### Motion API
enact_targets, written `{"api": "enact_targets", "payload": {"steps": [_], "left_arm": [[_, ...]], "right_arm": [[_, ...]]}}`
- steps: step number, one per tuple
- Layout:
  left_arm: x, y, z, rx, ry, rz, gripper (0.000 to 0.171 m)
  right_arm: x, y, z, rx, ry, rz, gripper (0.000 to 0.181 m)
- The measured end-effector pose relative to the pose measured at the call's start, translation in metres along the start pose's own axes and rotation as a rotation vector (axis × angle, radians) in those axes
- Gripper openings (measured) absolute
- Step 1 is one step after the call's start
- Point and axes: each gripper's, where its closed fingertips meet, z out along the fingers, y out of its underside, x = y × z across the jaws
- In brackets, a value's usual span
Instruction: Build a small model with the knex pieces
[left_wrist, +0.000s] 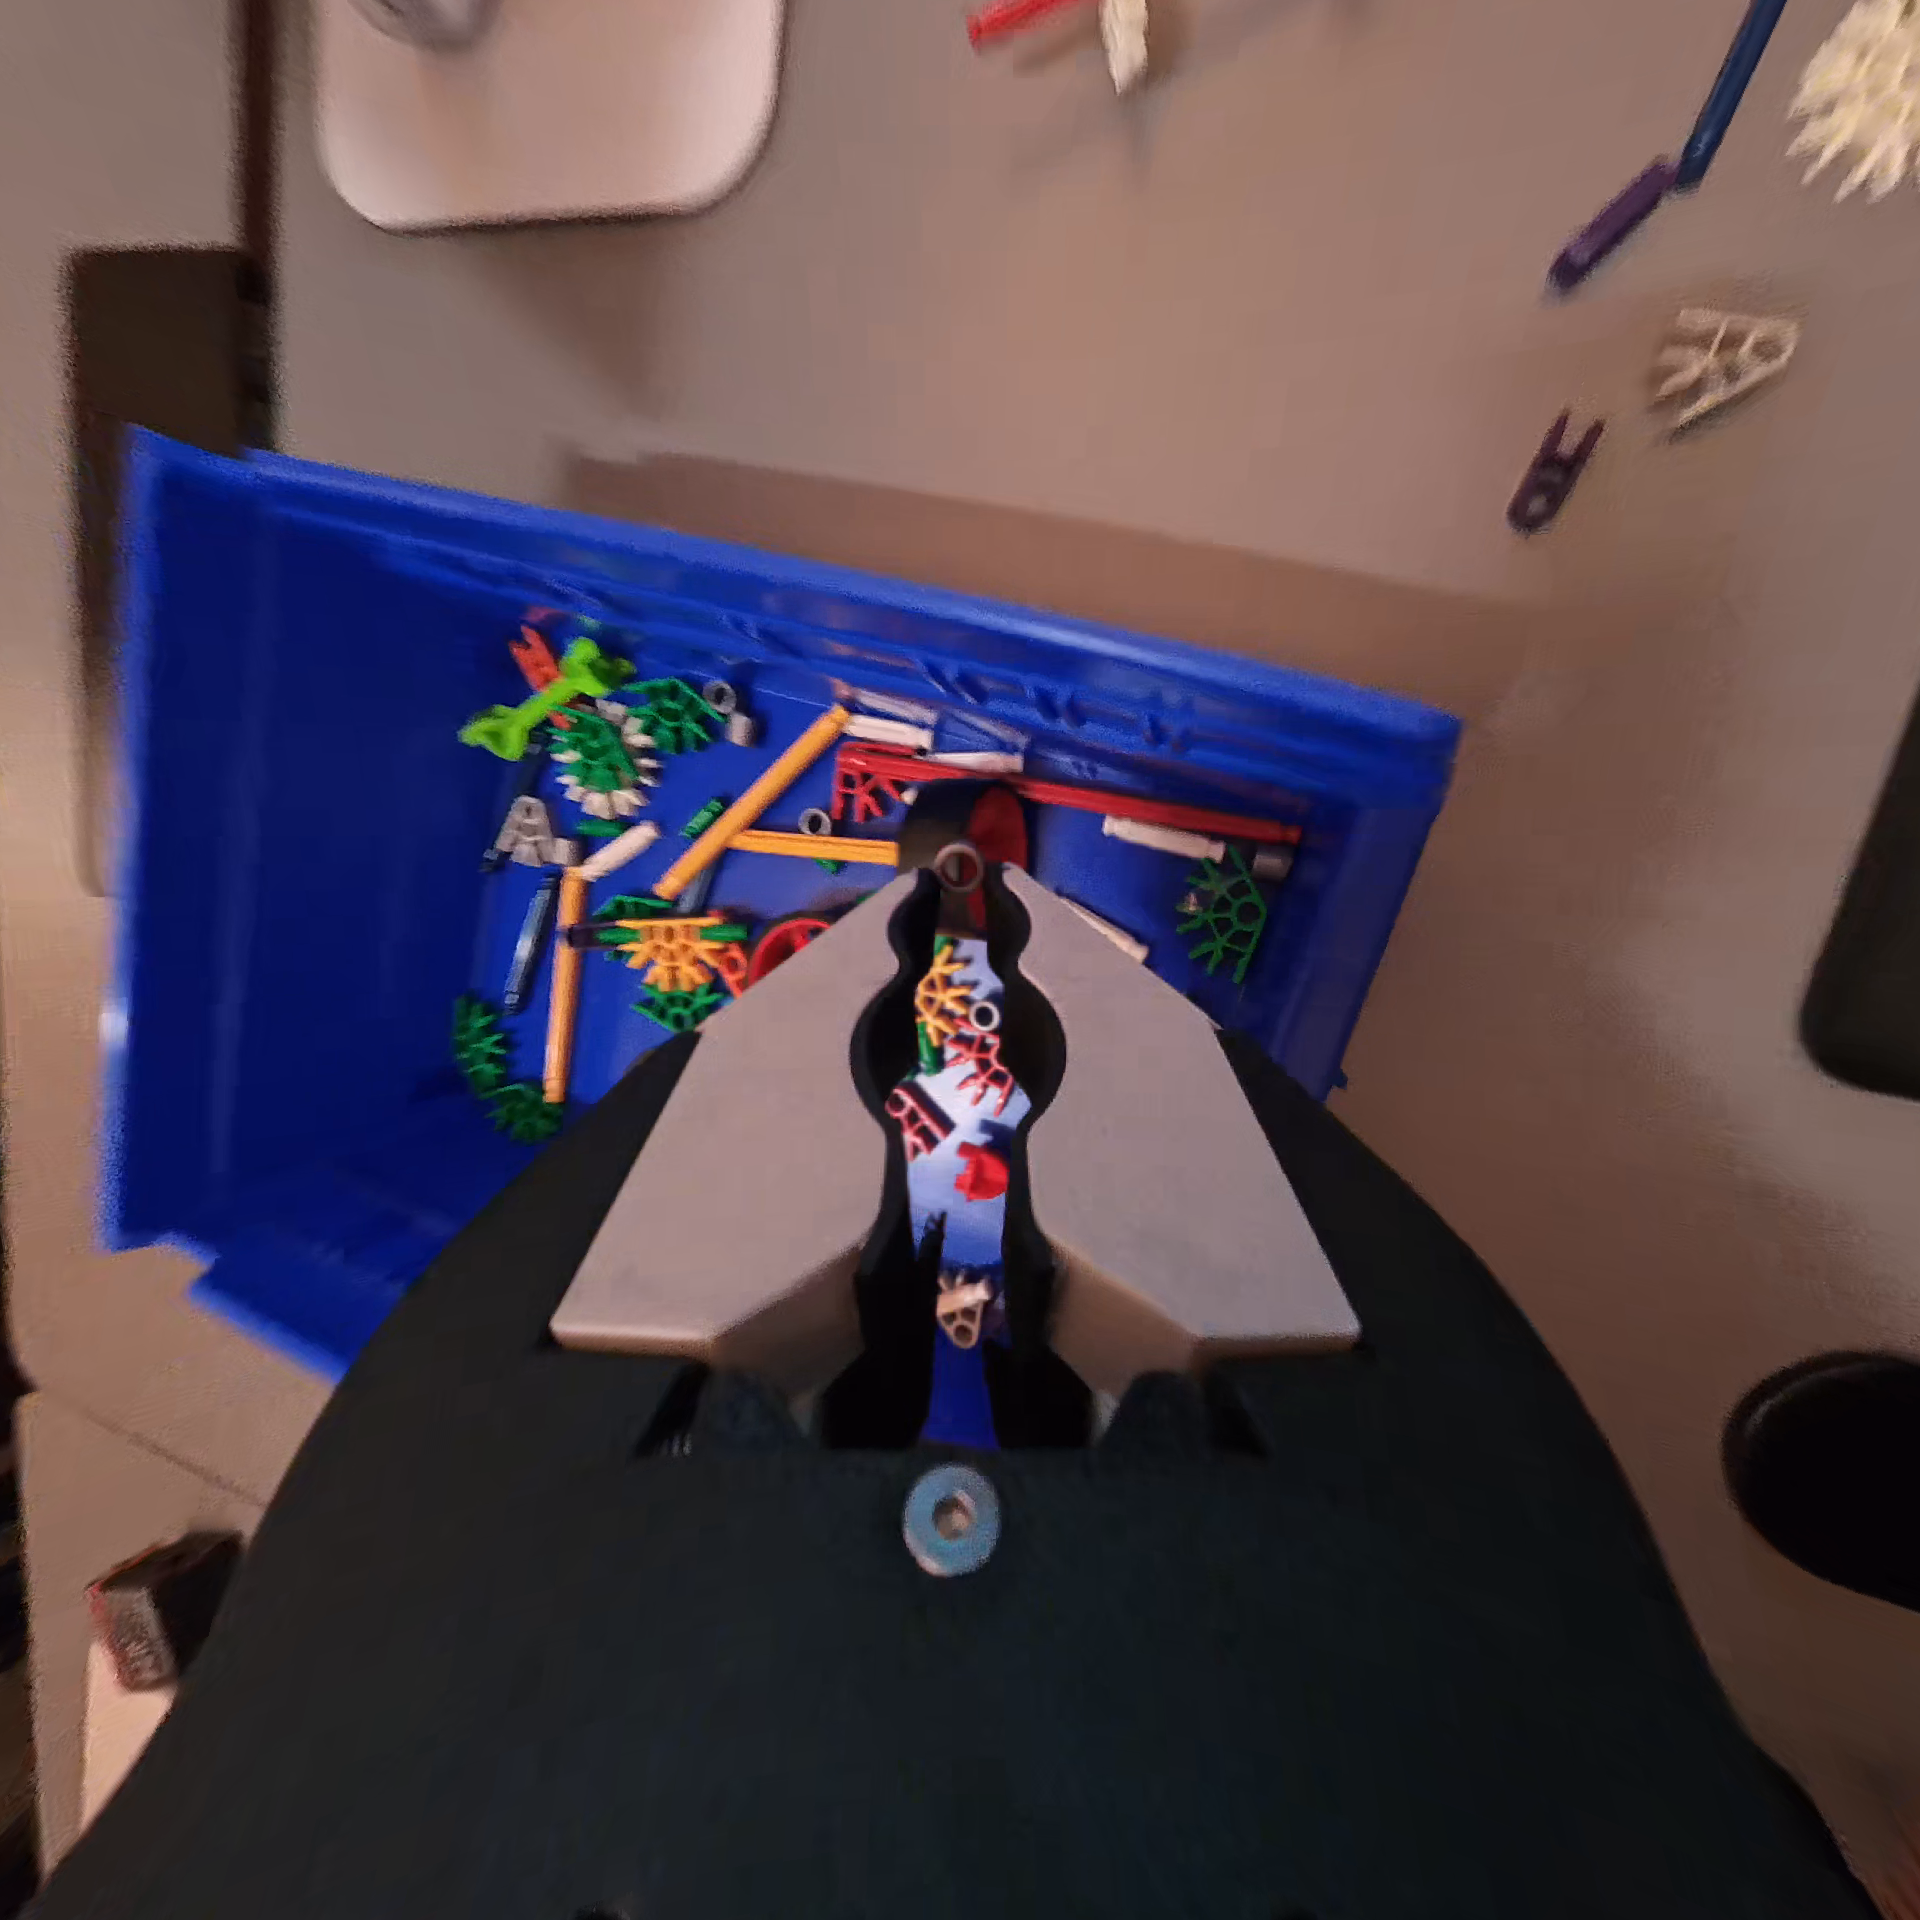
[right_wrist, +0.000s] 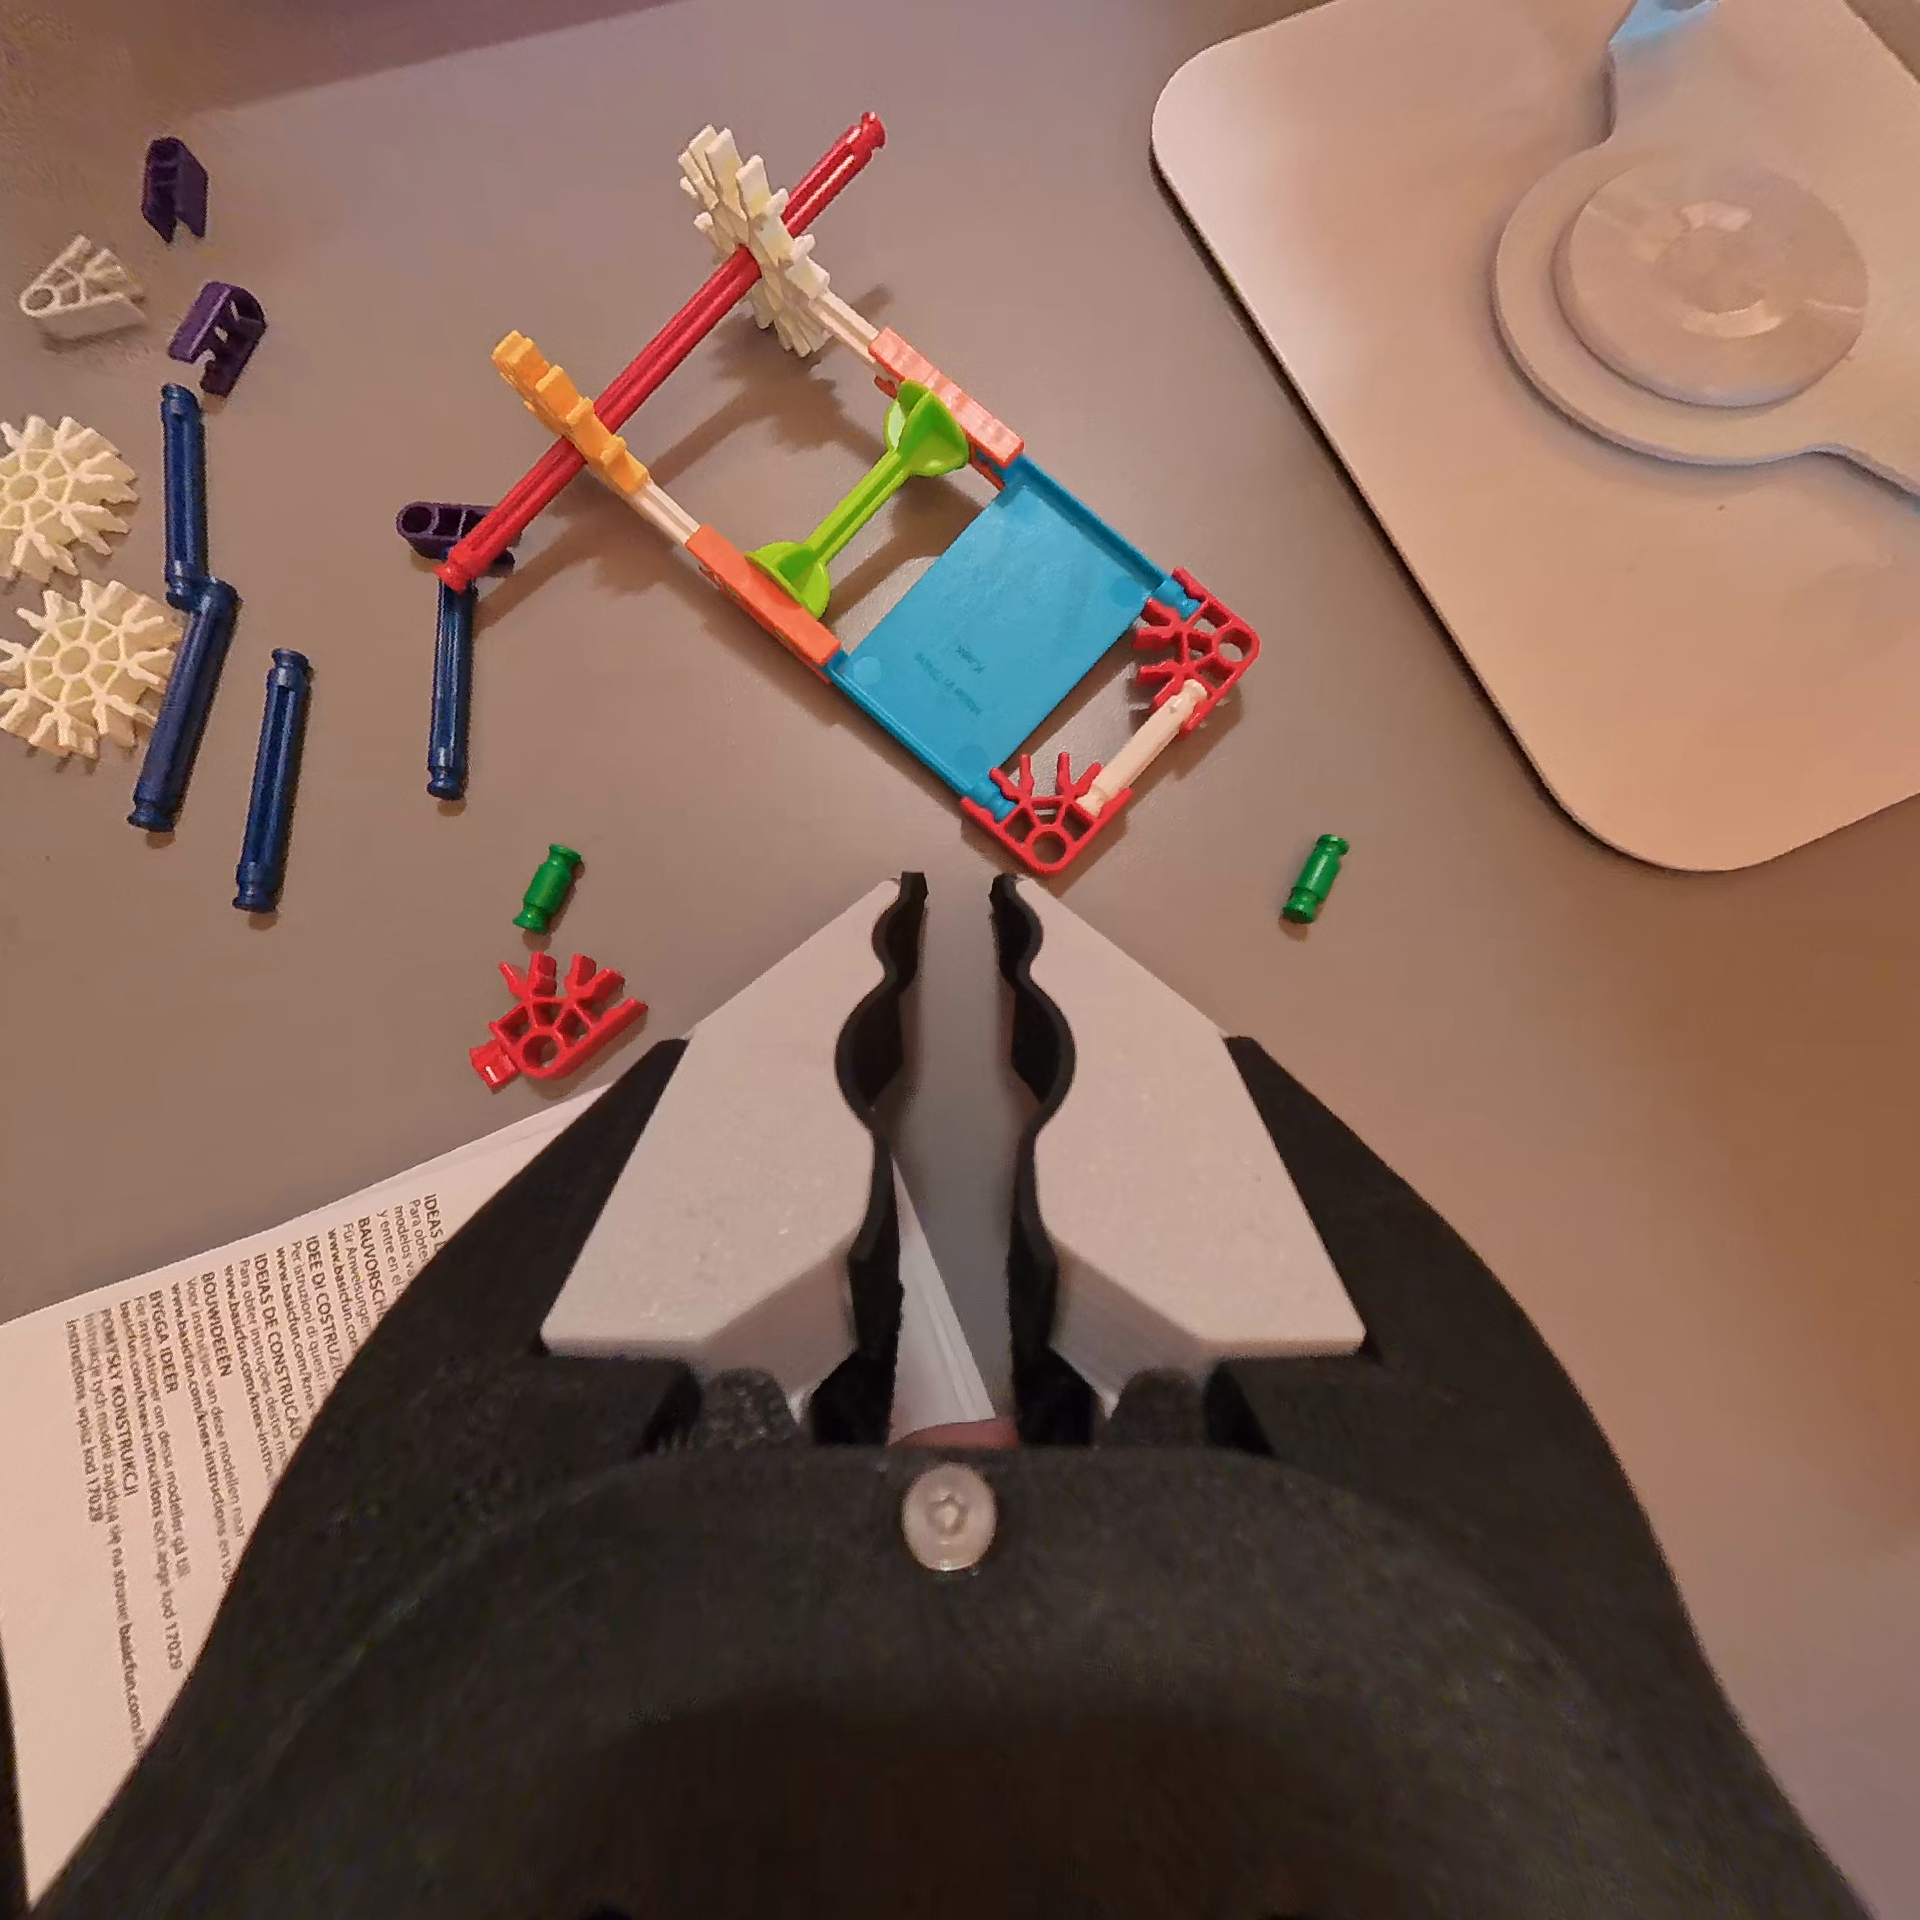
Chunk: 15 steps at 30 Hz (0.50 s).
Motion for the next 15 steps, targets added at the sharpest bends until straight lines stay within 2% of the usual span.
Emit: {"api": "enact_targets", "payload": {"steps": [4, 7, 11, 15], "left_arm": [[0.004, -0.044, -0.034, 0.094, -0.033, 0.015, 0.007], [0.027, -0.078, -0.035, 0.140, 0.007, 0.035, 0.007], [0.068, -0.112, -0.007, 0.141, 0.086, 0.081, 0.007], [0.112, -0.132, 0.037, 0.111, 0.160, 0.091, 0.007]], "right_arm": [[0.005, -0.009, -0.006, 0.052, 0.013, 0.028, 0.012], [0.007, -0.013, -0.010, 0.075, 0.030, 0.032, 0.012], [0.008, -0.016, -0.013, 0.085, 0.051, 0.019, 0.012], [0.007, -0.016, -0.013, 0.080, 0.061, 0.002, 0.012]]}}
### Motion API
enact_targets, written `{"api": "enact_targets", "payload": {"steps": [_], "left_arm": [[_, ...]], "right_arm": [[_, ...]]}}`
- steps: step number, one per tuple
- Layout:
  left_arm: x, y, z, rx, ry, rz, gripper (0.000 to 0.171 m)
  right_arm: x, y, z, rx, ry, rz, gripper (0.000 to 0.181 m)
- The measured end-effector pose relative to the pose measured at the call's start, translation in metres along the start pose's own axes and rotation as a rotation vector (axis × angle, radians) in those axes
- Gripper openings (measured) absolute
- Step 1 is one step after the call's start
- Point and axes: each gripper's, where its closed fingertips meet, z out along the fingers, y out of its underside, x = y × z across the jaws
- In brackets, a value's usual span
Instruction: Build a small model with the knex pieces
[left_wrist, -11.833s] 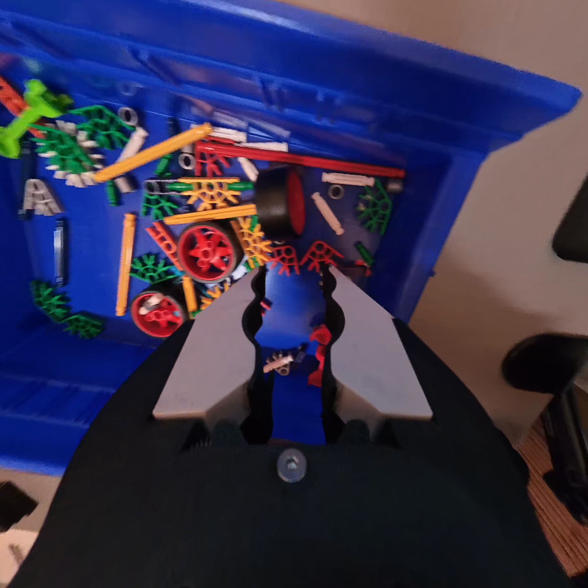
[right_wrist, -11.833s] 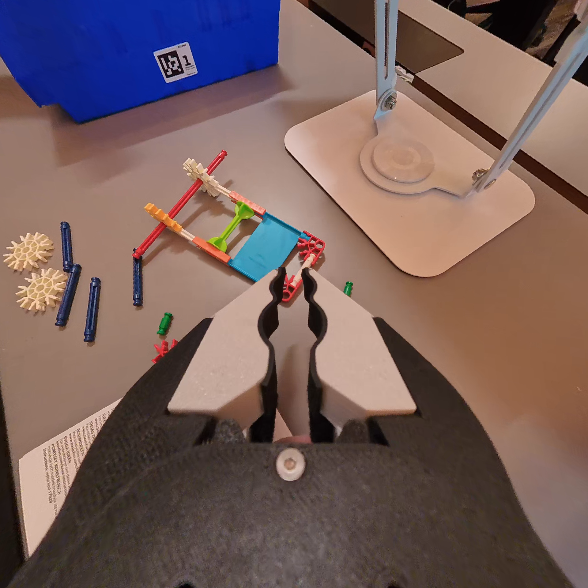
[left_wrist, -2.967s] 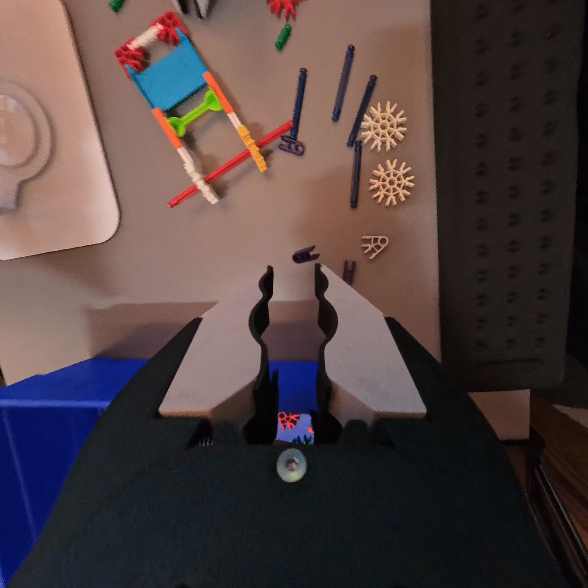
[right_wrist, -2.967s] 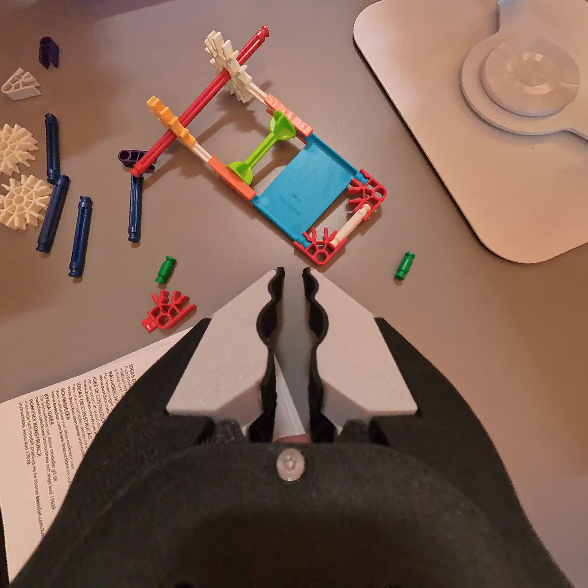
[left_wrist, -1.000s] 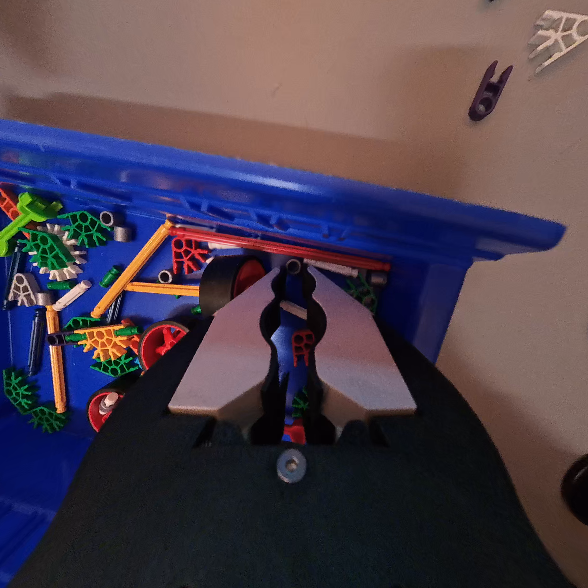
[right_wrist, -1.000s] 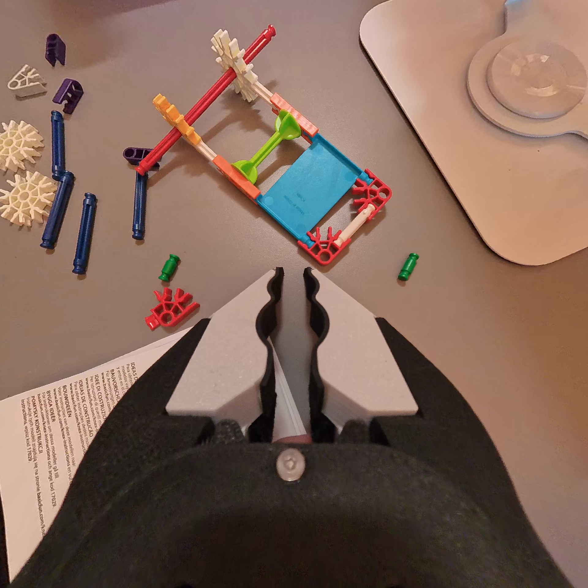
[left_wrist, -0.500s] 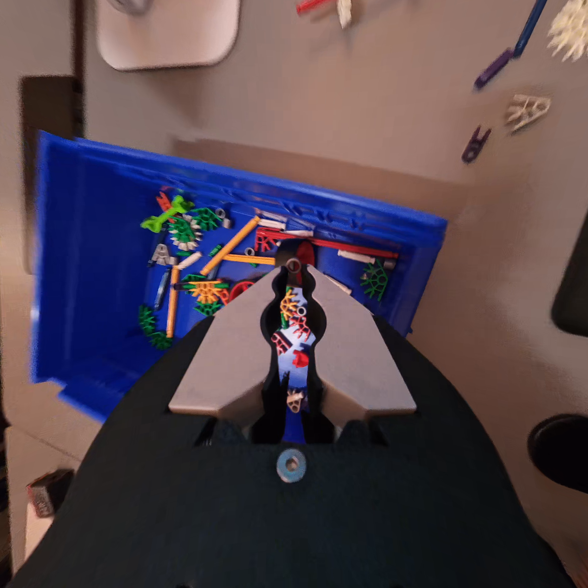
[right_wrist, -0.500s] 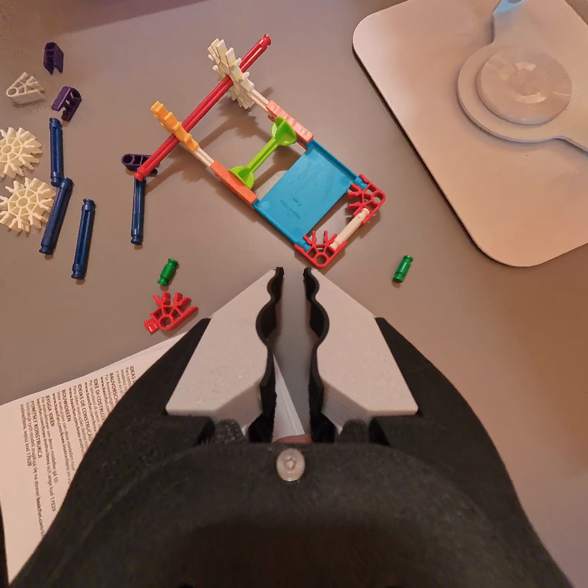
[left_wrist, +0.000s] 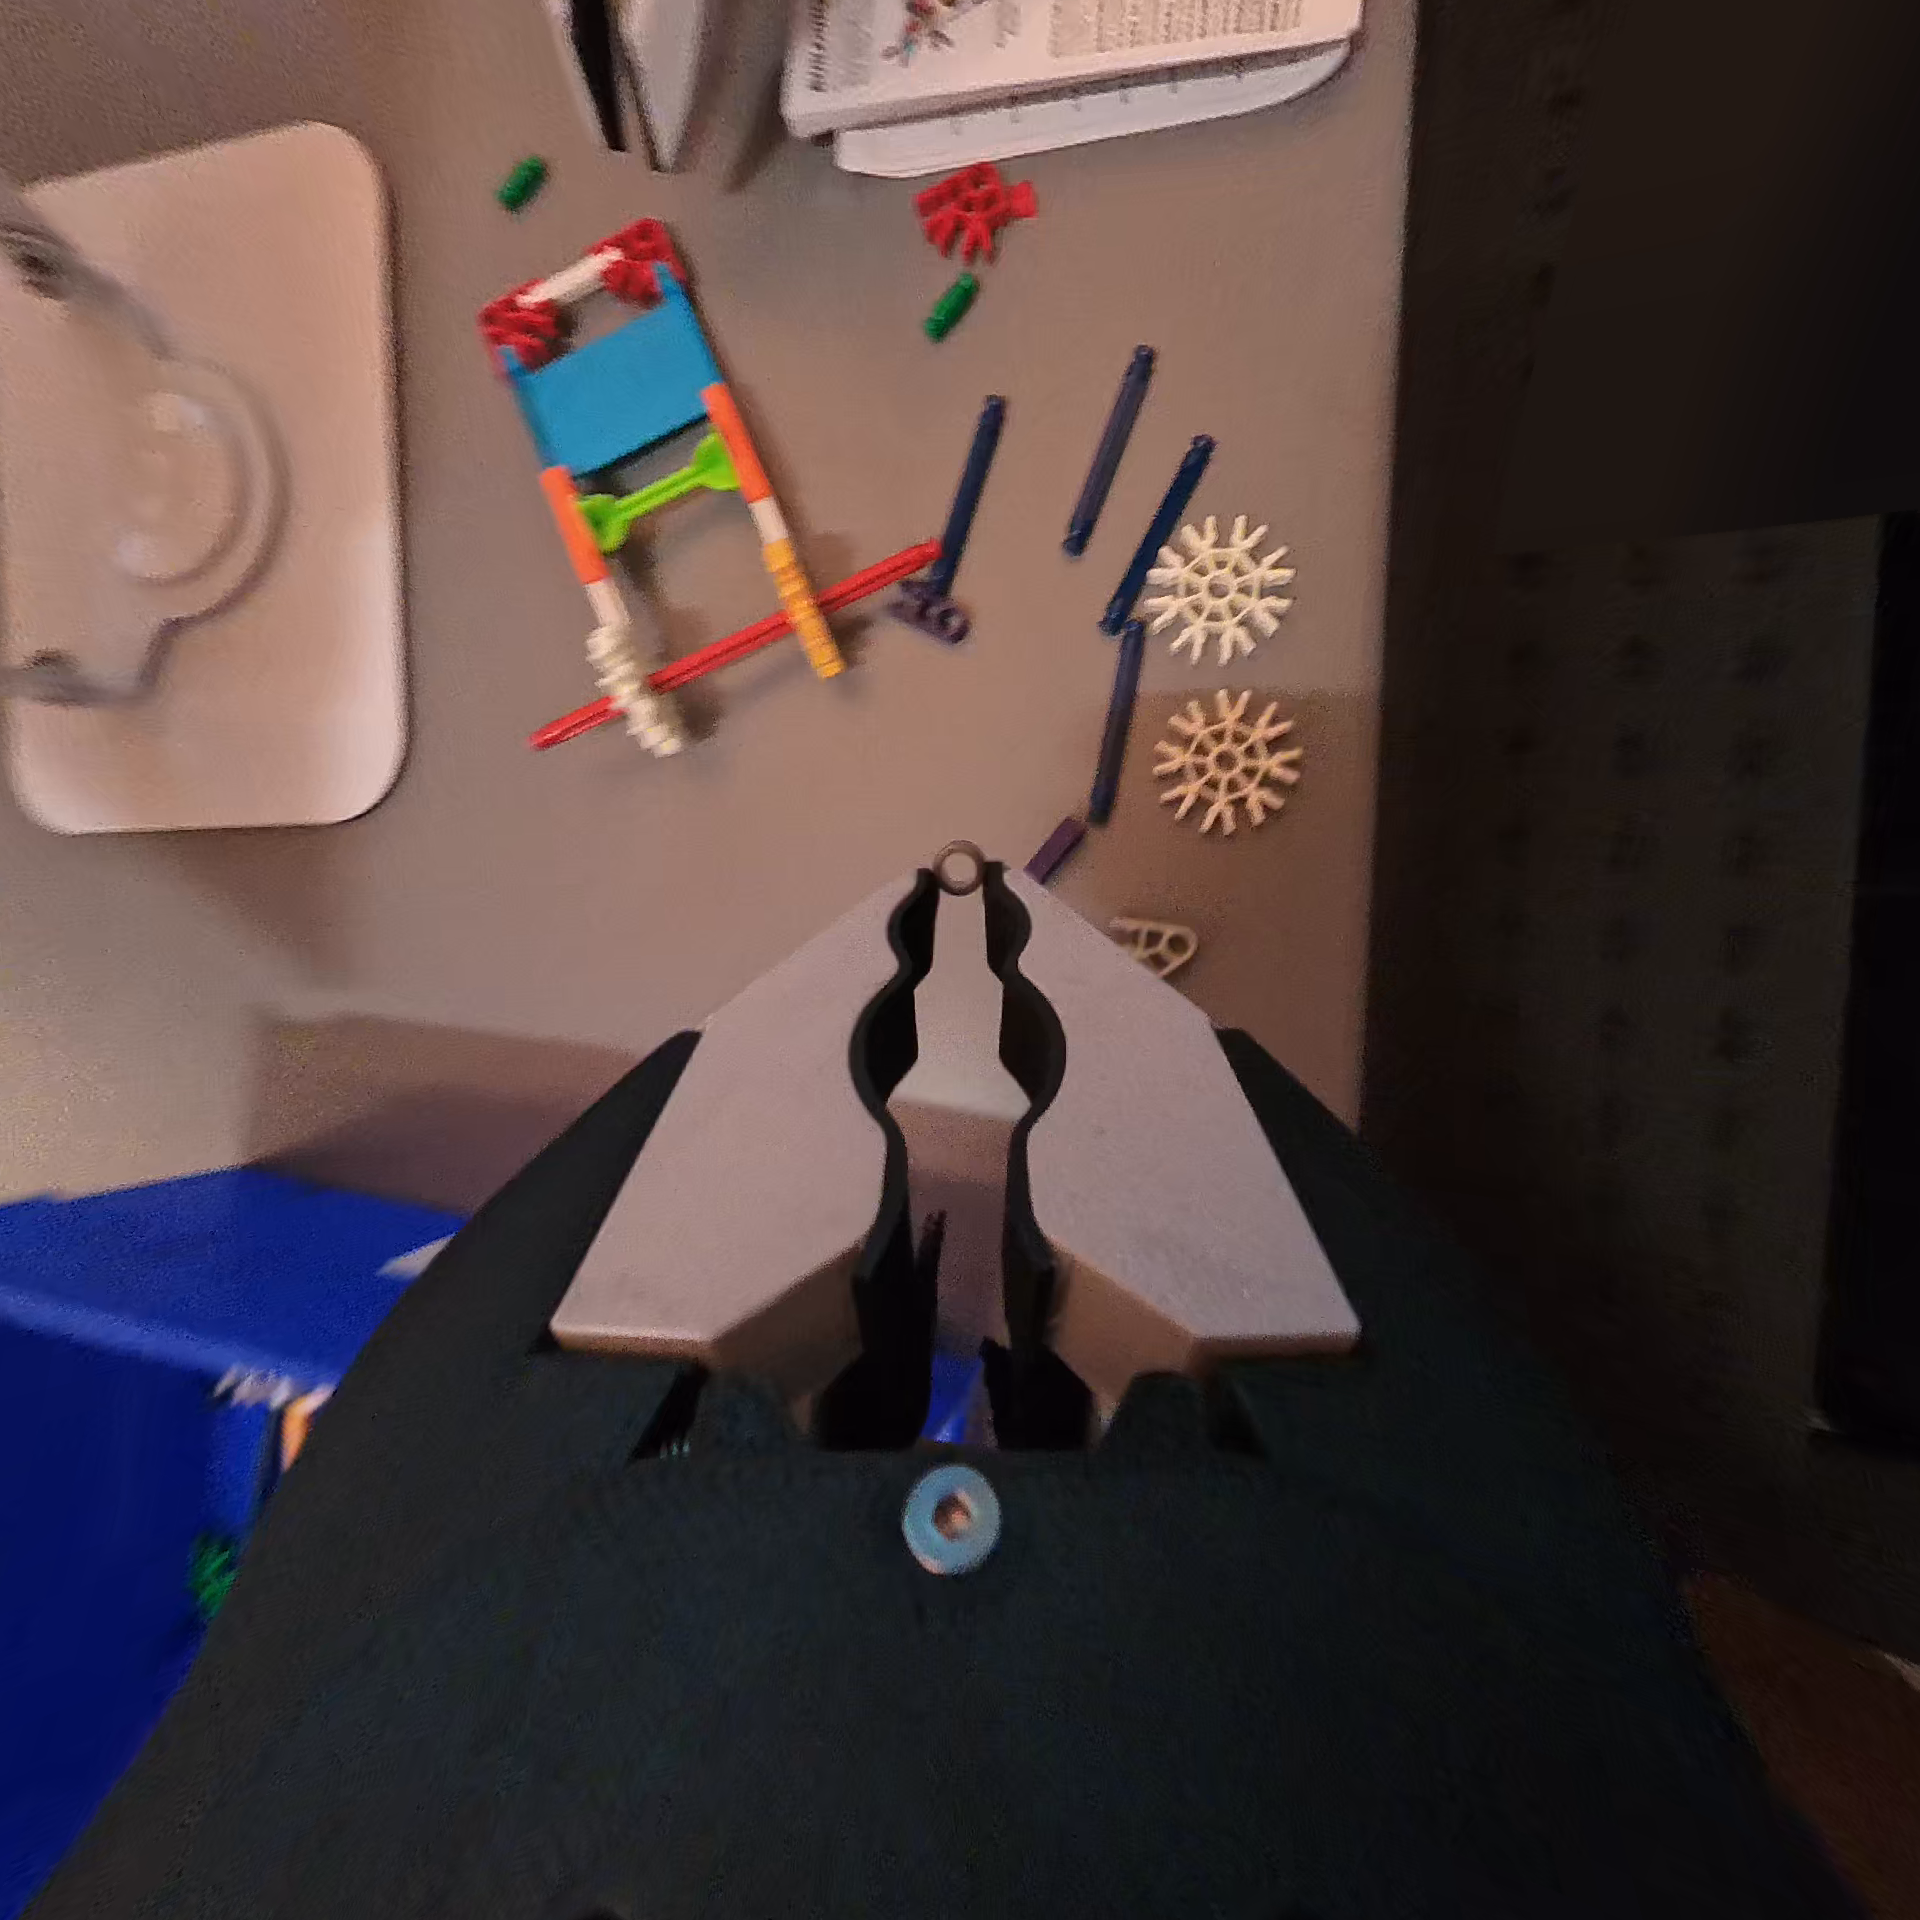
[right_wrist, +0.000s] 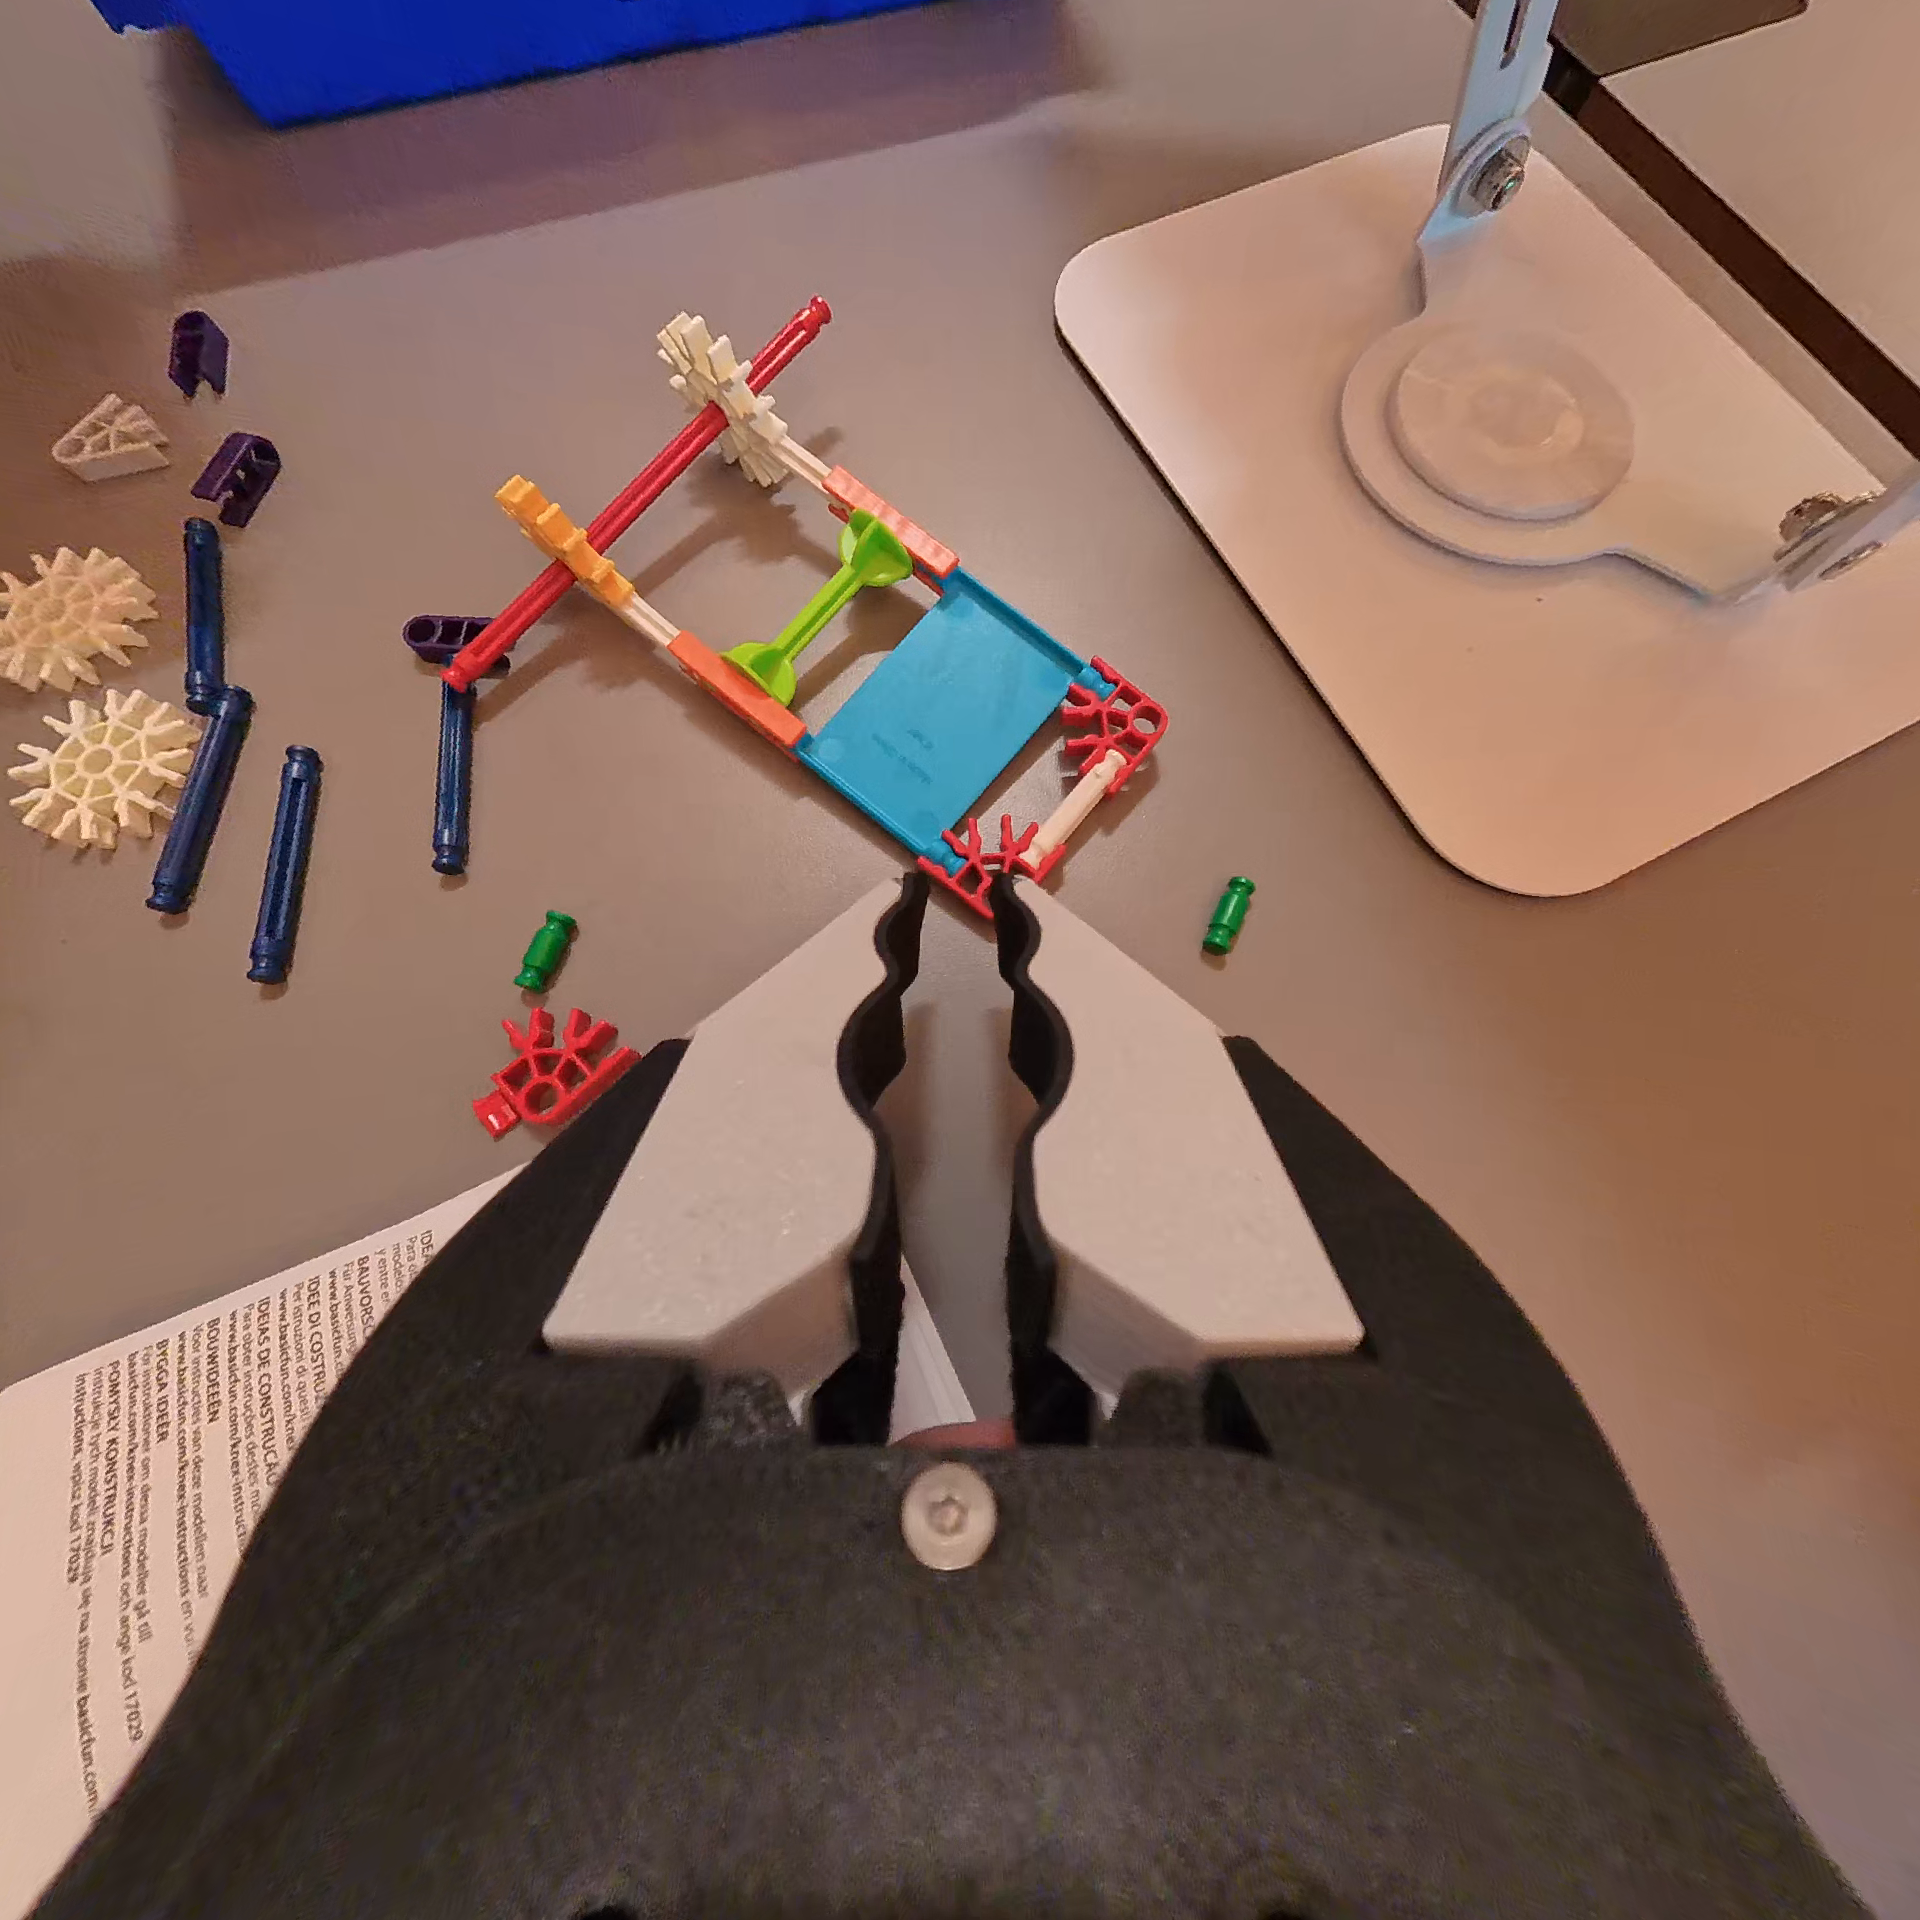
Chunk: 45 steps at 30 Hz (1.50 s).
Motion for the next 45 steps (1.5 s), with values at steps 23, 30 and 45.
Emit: {"api": "enact_targets", "payload": {"steps": [23, 30, 45], "left_arm": [[0.019, 0.004, 0.059, -0.059, 0.059, -0.066, 0.018], [0.006, -0.011, 0.012, 0.032, 0.022, -0.071, 0.020], [-0.071, 0.059, -0.094, -0.096, -0.279, -0.149, 0.017]], "right_arm": [[-0.004, 0.004, 0.004, -0.017, -0.021, -0.022, 0.012], [-0.004, 0.005, 0.004, -0.018, -0.020, -0.019, 0.012], [-0.004, 0.010, 0.007, -0.032, -0.030, -0.010, 0.012]]}}
